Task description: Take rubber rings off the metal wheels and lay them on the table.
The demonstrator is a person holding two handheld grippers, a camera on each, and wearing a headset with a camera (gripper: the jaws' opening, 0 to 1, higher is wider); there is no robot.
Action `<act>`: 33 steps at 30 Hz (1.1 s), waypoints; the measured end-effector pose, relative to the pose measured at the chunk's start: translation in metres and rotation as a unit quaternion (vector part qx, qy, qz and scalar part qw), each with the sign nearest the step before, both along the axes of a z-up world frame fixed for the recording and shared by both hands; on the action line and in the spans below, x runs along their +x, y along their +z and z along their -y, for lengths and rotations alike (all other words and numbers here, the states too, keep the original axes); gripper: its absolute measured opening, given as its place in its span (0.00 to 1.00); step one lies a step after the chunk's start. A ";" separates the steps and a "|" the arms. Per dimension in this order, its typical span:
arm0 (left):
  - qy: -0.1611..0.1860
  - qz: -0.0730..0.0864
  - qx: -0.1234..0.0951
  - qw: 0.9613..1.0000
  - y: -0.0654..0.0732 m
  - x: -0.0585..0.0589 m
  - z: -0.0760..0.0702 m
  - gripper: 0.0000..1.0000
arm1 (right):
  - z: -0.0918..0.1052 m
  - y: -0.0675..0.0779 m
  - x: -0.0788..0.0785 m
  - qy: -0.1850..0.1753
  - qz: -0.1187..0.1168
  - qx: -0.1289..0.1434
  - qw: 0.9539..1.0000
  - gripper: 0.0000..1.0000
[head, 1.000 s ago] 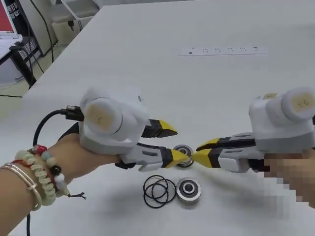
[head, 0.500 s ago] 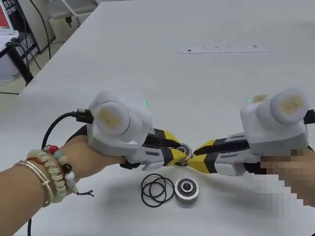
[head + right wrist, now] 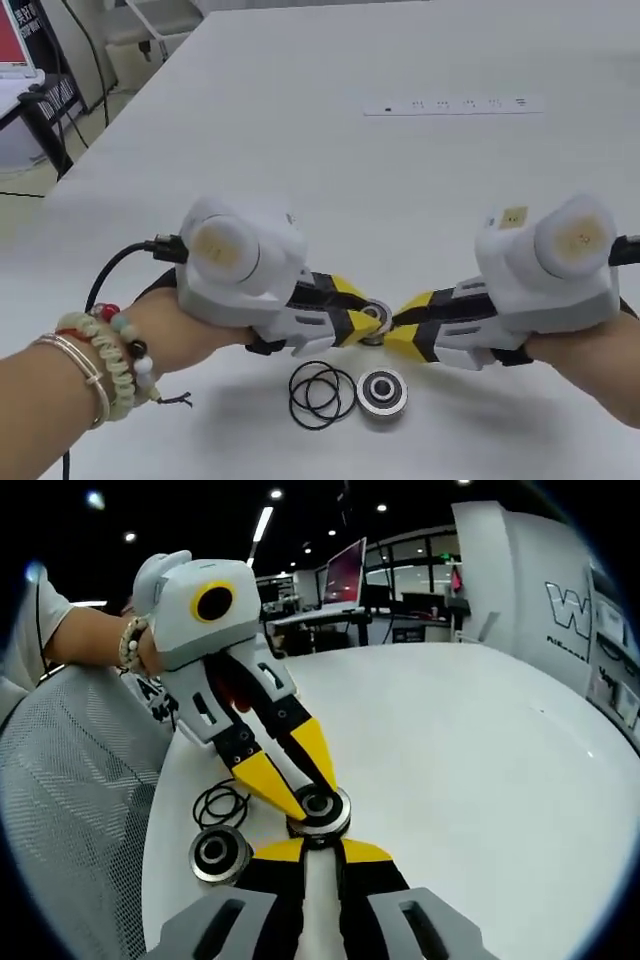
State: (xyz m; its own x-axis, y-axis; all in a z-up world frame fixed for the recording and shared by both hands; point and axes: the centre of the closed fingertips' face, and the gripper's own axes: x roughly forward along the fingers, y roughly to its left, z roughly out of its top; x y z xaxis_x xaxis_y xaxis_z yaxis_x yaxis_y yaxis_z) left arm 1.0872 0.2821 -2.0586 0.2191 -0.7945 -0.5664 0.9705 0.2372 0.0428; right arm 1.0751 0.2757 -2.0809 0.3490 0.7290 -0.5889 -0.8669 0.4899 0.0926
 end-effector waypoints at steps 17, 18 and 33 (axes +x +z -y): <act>0.000 0.004 -0.001 1.000 -0.002 -0.003 0.002 0.07 | 0.006 0.003 0.003 -0.063 -0.052 0.055 0.995 0.00; 0.000 0.004 -0.001 1.000 -0.002 -0.003 0.002 0.07 | 0.007 0.003 0.003 -0.066 -0.055 0.059 0.995 0.00; -0.004 0.009 -0.001 1.000 -0.002 -0.004 0.003 0.07 | 0.003 0.021 0.003 -0.095 -0.089 0.117 0.985 0.00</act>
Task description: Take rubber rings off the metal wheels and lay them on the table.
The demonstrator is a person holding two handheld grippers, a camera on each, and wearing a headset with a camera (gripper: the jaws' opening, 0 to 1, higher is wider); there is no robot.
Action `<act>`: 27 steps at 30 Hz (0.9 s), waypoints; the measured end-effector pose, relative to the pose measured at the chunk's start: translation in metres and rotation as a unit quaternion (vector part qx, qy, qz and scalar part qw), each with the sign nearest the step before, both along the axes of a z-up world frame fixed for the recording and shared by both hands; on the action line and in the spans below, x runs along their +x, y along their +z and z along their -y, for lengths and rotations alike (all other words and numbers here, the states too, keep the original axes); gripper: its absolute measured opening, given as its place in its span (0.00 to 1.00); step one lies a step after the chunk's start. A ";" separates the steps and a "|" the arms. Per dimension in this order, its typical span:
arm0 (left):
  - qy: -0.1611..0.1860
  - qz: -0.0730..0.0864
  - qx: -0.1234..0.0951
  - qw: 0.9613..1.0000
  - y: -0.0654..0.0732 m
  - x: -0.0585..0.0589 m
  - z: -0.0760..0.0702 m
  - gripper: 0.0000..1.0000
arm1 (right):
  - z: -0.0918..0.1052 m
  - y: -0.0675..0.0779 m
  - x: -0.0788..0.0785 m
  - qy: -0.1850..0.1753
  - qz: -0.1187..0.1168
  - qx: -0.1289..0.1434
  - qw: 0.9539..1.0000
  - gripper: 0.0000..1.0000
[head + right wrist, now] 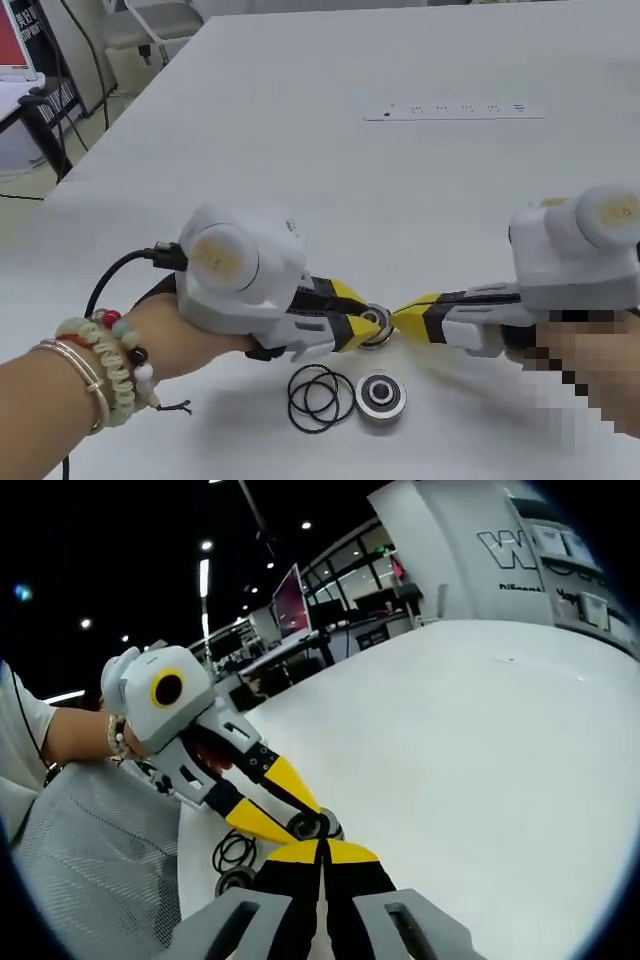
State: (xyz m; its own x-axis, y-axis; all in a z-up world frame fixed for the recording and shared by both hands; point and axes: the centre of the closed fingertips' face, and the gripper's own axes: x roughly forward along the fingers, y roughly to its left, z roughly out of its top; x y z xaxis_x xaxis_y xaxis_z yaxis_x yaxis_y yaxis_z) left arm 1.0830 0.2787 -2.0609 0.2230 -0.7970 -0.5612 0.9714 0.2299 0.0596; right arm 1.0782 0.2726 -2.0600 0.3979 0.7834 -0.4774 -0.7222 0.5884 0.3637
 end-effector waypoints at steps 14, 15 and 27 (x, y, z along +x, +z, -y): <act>-0.001 0.003 0.000 1.000 0.001 0.001 0.004 0.07 | -0.016 0.017 0.000 0.044 0.056 -0.020 0.997 0.00; 0.000 0.002 -0.001 1.000 0.001 0.001 0.004 0.07 | -0.019 0.017 -0.003 0.042 0.042 -0.006 0.998 0.00; -0.016 -0.008 0.010 1.000 0.002 -0.004 0.002 0.11 | -0.009 0.009 0.000 0.023 0.030 -0.009 0.999 0.00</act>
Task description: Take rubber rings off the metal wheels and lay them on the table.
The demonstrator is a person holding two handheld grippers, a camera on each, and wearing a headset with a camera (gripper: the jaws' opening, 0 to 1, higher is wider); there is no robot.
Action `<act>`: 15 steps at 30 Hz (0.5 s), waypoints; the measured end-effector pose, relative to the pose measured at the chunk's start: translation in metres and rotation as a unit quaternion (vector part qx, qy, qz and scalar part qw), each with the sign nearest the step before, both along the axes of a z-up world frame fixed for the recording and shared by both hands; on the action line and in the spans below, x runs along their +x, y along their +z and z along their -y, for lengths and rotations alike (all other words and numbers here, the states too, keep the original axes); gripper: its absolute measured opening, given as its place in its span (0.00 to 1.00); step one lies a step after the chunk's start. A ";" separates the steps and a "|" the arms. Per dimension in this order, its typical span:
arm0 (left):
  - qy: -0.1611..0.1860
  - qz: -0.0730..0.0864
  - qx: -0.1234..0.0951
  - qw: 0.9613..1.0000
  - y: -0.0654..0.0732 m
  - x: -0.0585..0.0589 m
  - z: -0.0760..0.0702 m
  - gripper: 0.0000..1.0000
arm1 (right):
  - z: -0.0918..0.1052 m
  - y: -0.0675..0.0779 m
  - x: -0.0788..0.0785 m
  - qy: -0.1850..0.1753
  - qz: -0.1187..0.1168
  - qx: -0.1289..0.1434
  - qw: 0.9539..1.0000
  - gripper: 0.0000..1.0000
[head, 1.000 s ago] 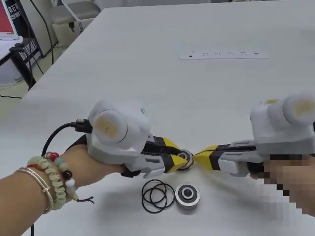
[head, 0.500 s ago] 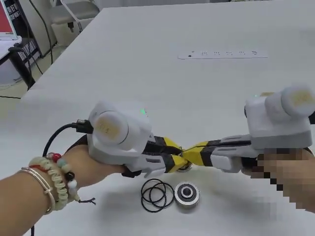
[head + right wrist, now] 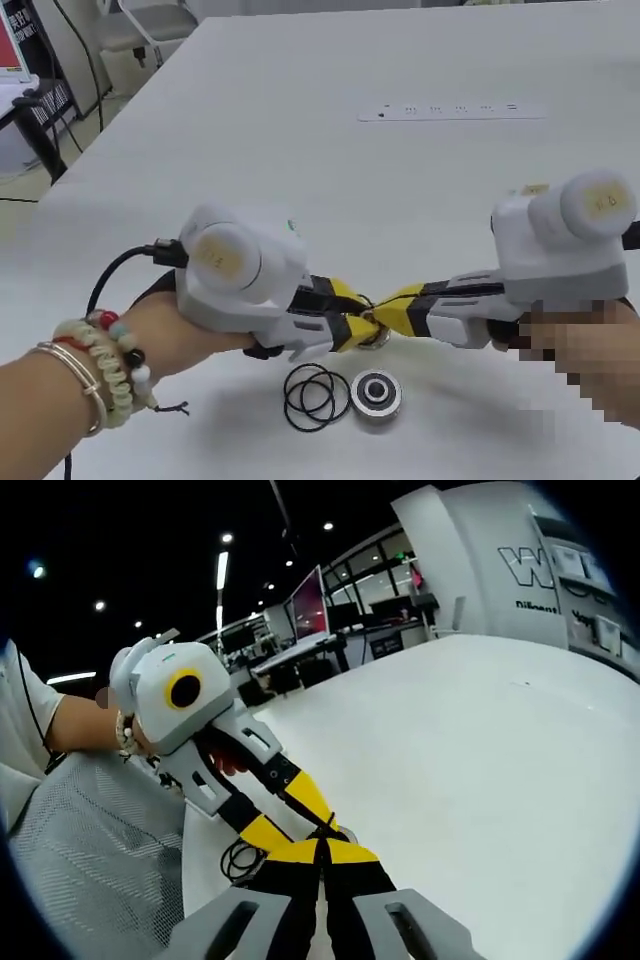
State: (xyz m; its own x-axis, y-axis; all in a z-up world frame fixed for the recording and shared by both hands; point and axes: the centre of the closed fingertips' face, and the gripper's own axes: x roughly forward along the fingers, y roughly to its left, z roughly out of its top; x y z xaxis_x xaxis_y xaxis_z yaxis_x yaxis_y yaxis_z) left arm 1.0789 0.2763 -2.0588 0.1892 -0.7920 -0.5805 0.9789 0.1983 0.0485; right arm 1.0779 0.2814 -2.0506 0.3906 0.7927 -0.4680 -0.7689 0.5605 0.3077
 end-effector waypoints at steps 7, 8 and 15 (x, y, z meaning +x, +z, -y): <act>-0.012 -0.006 -0.013 1.000 0.011 -0.008 -0.003 0.20 | -0.003 0.004 -0.001 0.000 -0.004 0.008 1.000 0.00; -0.014 -0.007 -0.016 1.000 0.015 -0.010 -0.003 0.23 | -0.004 0.006 -0.002 0.000 -0.003 0.010 1.000 0.00; -0.031 0.003 -0.017 0.999 0.032 -0.016 -0.014 0.34 | -0.009 0.015 -0.003 0.010 0.005 0.016 1.000 0.00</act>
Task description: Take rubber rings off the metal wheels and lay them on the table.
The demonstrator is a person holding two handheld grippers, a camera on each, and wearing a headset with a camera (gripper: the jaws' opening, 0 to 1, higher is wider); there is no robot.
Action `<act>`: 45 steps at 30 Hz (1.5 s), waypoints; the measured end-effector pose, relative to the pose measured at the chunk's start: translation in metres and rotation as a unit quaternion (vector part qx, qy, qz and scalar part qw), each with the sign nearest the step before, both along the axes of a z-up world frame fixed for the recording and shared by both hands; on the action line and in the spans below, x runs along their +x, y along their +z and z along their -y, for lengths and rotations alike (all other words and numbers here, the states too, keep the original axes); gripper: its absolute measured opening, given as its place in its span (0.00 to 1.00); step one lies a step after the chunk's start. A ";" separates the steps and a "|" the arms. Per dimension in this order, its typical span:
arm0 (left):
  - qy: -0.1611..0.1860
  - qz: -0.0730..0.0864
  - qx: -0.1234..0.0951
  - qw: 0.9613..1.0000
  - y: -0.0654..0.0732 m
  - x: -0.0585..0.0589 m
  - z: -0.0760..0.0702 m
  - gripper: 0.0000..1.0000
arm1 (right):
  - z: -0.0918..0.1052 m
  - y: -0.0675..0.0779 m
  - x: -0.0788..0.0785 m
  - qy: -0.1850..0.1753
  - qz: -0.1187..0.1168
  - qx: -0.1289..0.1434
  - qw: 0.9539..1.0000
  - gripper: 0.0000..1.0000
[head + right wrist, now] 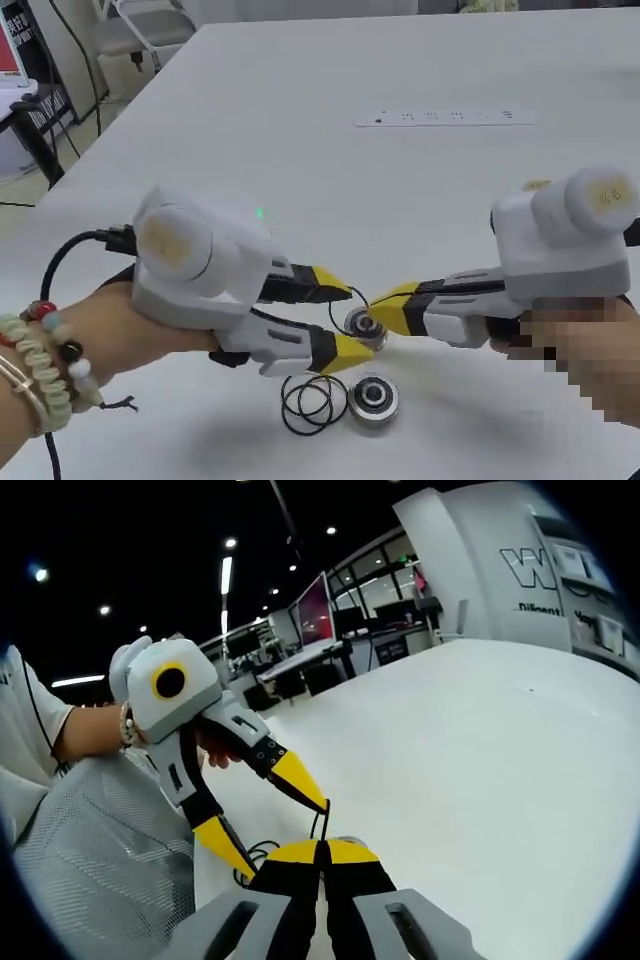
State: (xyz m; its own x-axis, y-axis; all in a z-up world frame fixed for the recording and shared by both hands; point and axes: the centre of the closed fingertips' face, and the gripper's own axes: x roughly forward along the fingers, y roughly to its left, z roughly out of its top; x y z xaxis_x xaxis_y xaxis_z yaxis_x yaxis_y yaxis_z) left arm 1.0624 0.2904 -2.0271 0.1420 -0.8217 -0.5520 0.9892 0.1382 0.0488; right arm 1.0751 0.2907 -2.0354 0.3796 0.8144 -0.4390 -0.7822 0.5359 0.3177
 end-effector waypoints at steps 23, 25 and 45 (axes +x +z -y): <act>0.029 0.044 0.006 0.999 0.050 -0.008 -0.049 0.64 | -0.027 0.017 -0.014 0.056 0.010 0.015 0.998 0.00; 0.038 0.043 0.003 0.998 0.054 -0.010 -0.056 0.64 | -0.031 0.018 -0.017 0.065 0.009 0.015 0.998 0.00; 0.124 0.027 0.006 0.992 0.049 -0.039 -0.122 0.69 | -0.060 0.001 -0.052 0.143 -0.004 -0.011 0.990 0.00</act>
State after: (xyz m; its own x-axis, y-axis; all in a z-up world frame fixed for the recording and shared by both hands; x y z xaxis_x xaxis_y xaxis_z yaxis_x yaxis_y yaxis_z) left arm 1.0231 0.4121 -1.9783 0.3692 -0.7511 -0.5473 0.9206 0.3763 0.1047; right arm 1.0227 0.3507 -2.0341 0.1302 0.8783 -0.4600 -0.9005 0.2989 0.3159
